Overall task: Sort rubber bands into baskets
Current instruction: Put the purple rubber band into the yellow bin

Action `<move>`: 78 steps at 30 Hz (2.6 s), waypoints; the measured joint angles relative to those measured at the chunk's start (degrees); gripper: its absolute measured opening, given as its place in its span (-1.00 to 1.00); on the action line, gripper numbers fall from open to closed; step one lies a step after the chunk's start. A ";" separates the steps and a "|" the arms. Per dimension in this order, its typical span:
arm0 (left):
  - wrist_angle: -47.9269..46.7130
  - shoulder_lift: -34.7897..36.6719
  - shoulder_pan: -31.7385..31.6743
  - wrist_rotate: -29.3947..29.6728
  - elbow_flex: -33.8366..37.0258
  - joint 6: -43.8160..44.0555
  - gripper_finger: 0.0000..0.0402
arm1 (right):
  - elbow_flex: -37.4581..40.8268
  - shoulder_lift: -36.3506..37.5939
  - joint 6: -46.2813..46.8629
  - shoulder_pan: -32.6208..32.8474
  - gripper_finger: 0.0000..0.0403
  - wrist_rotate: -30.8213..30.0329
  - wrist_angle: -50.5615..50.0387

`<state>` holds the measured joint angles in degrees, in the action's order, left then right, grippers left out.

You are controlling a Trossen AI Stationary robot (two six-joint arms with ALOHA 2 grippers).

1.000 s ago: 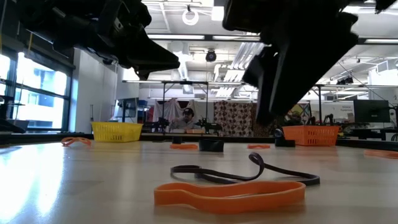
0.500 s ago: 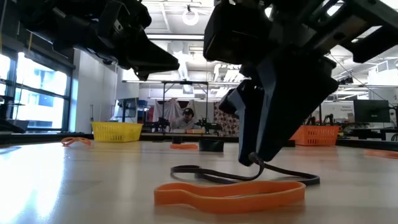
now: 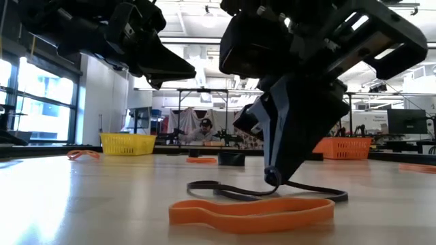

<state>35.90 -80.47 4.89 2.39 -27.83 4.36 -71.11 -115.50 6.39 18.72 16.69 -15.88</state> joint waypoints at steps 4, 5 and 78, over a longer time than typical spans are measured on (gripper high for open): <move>0.05 0.00 0.00 0.28 0.00 0.21 -0.68 | 0.00 2.23 -0.07 -0.39 -0.97 -1.63 -2.34; 0.24 0.00 0.00 0.52 0.00 0.33 -0.68 | 0.00 3.27 -0.50 -0.45 -0.98 -3.02 -3.11; -2.69 -0.02 6.62 11.62 -3.69 7.02 -0.84 | 0.00 16.50 -0.75 -5.22 -1.00 -39.28 8.65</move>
<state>33.21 -80.49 11.51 14.02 -31.53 11.38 -71.11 -99.00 5.64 13.50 -22.59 -7.23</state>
